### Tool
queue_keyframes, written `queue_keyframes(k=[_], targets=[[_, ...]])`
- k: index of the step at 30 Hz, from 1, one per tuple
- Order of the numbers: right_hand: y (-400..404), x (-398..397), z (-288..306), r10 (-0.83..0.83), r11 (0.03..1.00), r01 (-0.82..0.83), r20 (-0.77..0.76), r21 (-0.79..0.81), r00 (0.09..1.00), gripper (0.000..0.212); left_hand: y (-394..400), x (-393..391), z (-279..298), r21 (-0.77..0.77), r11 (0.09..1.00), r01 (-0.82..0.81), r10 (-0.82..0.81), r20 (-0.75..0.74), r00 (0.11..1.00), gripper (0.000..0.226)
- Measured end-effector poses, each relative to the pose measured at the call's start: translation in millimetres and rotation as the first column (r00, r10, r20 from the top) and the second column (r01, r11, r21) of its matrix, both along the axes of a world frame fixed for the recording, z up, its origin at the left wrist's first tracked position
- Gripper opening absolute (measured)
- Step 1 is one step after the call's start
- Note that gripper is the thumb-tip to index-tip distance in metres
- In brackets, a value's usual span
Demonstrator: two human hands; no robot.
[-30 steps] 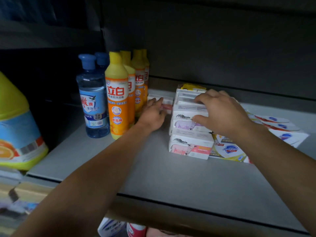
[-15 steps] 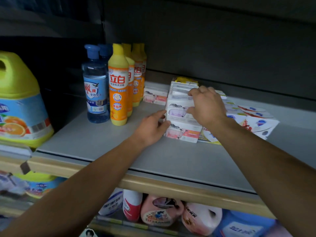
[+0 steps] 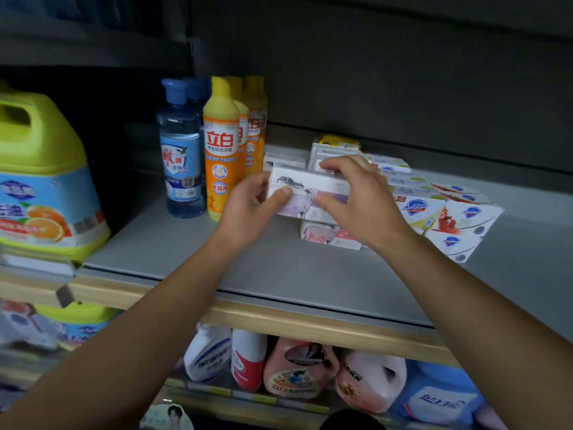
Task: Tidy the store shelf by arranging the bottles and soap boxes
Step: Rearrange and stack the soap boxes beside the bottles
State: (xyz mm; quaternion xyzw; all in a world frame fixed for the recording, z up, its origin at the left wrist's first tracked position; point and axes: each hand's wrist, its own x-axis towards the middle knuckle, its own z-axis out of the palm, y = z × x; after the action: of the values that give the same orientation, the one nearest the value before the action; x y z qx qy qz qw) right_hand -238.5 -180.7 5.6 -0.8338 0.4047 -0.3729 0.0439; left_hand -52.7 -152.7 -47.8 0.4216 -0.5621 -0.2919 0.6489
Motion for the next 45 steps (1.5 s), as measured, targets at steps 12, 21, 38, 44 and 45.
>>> queue_keyframes(k=[12, 21, 38, 44, 45], targets=[[52, 14, -81, -0.001, 0.878, -0.233, 0.487, 0.419, 0.874, 0.044, 64, 30, -21, 0.335, 0.935, 0.118, -0.013, -0.299, 0.954, 0.019], [40, 19, -82, -0.199, 0.786, -0.155, 0.483, 0.598, 0.853, 0.037, 71, 19, -26, 0.307, 0.944, -0.121, 0.092, 0.108, 0.99, 0.049], [38, 15, -100, 0.016, 0.909, -0.199, 0.447, 0.366, 0.894, 0.048, 75, 37, -31, 0.155, 0.942, 0.298, -0.27, -0.181, 0.946, 0.054], [47, 17, -96, 0.099, 0.951, -0.211, 0.424, 0.226, 0.9, 0.045, 77, 35, -32, 0.157, 0.956, 0.247, -0.219, -0.179, 0.959, 0.035], [48, 18, -95, 0.144, 0.942, -0.253, 0.417, 0.22, 0.897, 0.046, 76, 35, -32, 0.146, 0.967, 0.207, -0.181, -0.175, 0.968, 0.029]])
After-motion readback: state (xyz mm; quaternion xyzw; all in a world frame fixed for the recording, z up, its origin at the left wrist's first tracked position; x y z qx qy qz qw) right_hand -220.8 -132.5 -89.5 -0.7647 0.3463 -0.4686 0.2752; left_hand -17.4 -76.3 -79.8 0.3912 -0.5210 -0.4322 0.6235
